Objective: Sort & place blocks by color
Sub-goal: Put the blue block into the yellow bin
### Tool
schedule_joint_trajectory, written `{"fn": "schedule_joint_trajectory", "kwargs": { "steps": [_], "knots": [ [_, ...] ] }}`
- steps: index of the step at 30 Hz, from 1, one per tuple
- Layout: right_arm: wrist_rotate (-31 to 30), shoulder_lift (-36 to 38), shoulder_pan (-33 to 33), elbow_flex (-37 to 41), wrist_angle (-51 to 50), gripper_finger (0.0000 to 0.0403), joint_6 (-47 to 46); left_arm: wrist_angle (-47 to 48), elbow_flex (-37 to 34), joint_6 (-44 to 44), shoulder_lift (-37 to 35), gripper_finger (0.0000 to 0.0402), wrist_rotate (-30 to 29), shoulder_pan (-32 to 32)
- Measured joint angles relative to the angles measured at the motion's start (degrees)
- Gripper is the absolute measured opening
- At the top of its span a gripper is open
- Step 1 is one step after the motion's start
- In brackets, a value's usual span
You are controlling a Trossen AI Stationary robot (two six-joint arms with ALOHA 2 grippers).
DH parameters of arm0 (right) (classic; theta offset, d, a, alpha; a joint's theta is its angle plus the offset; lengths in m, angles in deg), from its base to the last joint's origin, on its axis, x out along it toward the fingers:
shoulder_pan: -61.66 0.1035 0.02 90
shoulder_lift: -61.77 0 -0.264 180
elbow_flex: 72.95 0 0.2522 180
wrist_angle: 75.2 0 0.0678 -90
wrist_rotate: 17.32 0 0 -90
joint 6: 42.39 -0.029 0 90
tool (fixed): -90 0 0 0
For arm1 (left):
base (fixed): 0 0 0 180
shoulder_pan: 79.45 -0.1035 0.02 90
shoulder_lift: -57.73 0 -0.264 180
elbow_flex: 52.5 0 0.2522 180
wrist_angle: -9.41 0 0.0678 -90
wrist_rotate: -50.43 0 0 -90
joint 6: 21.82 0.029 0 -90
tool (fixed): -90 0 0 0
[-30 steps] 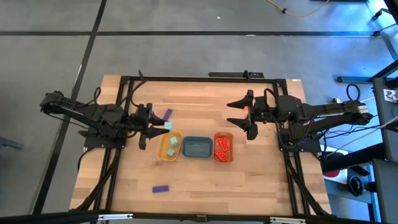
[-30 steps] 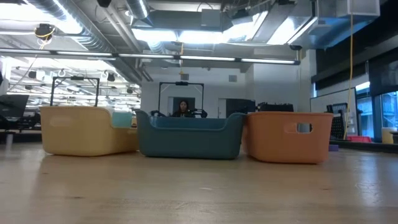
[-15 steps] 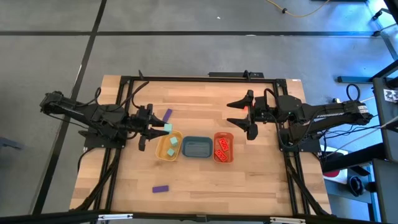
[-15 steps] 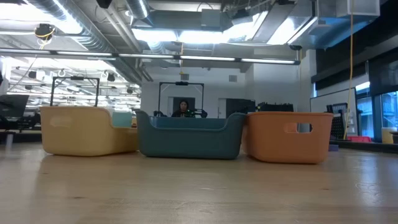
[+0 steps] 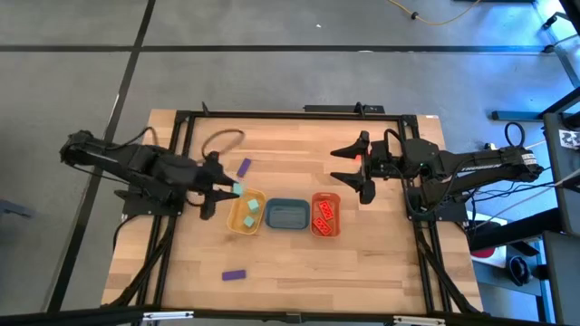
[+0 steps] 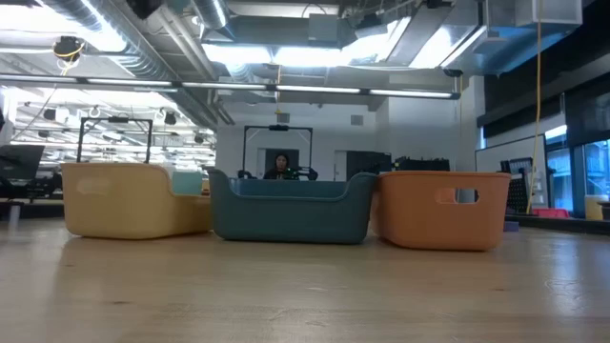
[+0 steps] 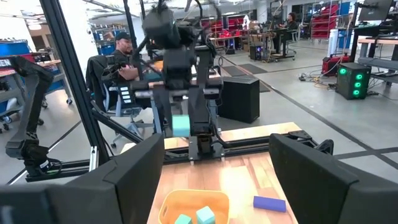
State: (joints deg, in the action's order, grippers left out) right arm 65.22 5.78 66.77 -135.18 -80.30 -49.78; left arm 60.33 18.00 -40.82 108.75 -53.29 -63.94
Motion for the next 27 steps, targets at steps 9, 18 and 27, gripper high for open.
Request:
{"fn": "schedule_joint_trajectory", "kwargs": {
  "steps": [9, 18, 27],
  "knots": [
    [-0.02, 0.0, 0.0, 0.0, -0.03, 0.0294, -0.01, 12.46, -1.85, 2.4, 13.07, 0.0125, 7.86, -0.03],
    [-0.02, -0.27, 0.0, 0.0, -0.42, 0.0294, -0.02, 4.05, -5.47, 8.67, 24.23, 0.0125, 11.72, -4.34],
    [-0.02, -0.28, 0.02, 0.0, -0.79, 0.0294, -0.02, 3.89, -5.53, 12.5, 31.19, 0.0125, 11.74, -8.88]
  ]
}}
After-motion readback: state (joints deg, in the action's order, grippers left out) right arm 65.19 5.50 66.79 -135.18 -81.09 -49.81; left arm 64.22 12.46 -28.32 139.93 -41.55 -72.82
